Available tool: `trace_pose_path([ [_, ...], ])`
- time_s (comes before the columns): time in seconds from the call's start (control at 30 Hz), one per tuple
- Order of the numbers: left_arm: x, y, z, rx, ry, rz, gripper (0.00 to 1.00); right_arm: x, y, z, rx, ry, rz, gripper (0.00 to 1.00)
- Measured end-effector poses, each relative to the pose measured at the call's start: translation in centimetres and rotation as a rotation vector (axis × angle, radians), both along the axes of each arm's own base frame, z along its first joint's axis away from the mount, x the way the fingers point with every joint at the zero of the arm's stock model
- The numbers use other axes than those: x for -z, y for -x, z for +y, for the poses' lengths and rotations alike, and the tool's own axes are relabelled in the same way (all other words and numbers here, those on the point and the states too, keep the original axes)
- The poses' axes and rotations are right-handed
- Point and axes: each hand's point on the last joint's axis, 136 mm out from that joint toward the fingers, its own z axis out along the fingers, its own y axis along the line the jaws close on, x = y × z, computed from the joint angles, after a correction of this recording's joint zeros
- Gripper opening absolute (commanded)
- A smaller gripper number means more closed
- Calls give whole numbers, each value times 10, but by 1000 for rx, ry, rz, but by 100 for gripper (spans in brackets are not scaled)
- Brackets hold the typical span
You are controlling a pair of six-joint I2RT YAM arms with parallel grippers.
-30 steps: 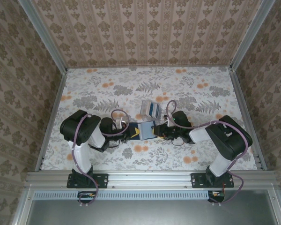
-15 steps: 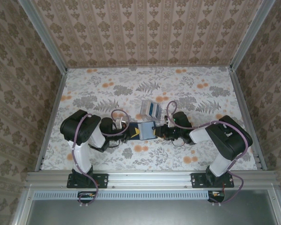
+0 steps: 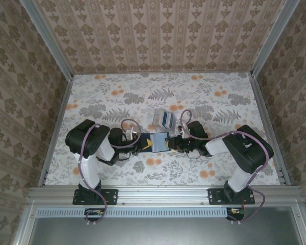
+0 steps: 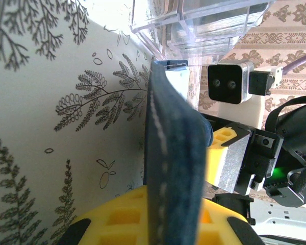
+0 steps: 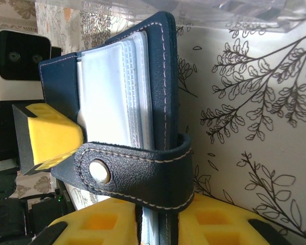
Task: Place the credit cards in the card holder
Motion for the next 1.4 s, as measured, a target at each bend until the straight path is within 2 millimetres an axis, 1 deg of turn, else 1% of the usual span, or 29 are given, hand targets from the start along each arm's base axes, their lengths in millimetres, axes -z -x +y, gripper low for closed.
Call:
trace_pose_path([
  [0.23,0,-2,-1,0,1,-2,0,-2,-1,4,-12,-1,-2,29],
  [0.43,0,-4,-2,-3,1,-5,0,-2,-1,6,-16,2,-2,29],
  [0.8,0,-4,-3,-6,-1,-9,0,-3,-1,9,-22,1,-6,32],
  [1.03,0,-5,-4,-9,-4,-12,0,-4,-1,10,-25,-4,-9,36],
  [1.17,0,1,-10,13,-2,-15,0,-6,-1,14,-33,-16,-20,40],
  [1.4,0,1,-12,17,-2,-19,0,-8,-3,19,-35,-48,-21,43],
])
